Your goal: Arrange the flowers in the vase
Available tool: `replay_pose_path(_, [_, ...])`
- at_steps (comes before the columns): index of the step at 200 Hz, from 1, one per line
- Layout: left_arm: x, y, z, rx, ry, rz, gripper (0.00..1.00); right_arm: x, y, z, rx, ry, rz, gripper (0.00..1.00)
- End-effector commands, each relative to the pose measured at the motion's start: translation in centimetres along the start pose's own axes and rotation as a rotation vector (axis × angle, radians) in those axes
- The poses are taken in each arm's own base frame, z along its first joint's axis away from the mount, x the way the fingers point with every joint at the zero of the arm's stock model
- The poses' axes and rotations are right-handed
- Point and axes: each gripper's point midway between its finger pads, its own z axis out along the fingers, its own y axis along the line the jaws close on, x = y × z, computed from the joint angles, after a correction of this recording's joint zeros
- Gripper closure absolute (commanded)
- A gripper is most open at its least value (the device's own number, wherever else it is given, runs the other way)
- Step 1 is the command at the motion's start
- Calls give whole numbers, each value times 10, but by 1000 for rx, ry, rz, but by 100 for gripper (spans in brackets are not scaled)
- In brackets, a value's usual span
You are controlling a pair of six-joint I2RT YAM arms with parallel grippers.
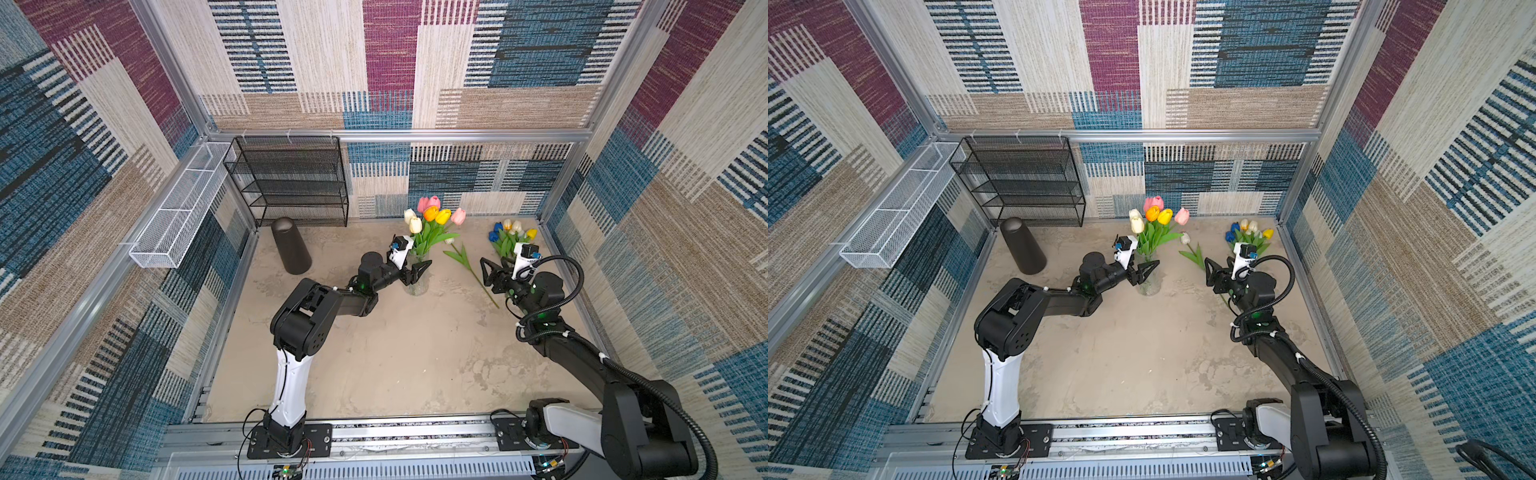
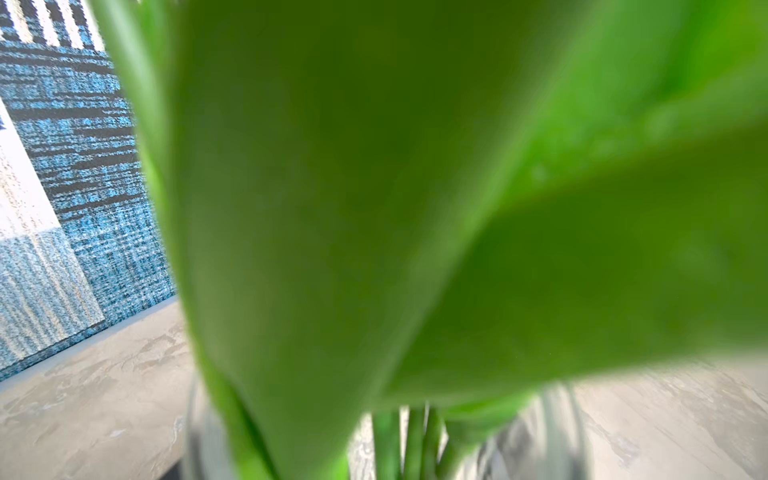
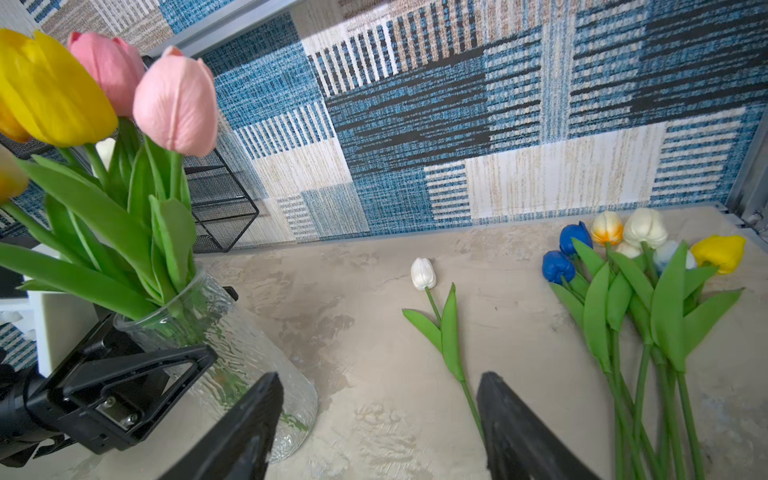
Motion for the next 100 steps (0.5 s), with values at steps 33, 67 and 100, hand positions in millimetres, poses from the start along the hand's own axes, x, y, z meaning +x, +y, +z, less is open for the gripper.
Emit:
replay_pose_path(33, [-3,17,10,-16,0,69,64,-20,5,-12,-7,-102,-10,23])
replay_pose_path(67, [-21,61,27,-31,-23,106,66,-22,5,-19,-2,-132,-20,23])
replay_pose_path(100, [-35,107,46,-75,-50,160,68,-21,7,-22,-12,-142,-20,23])
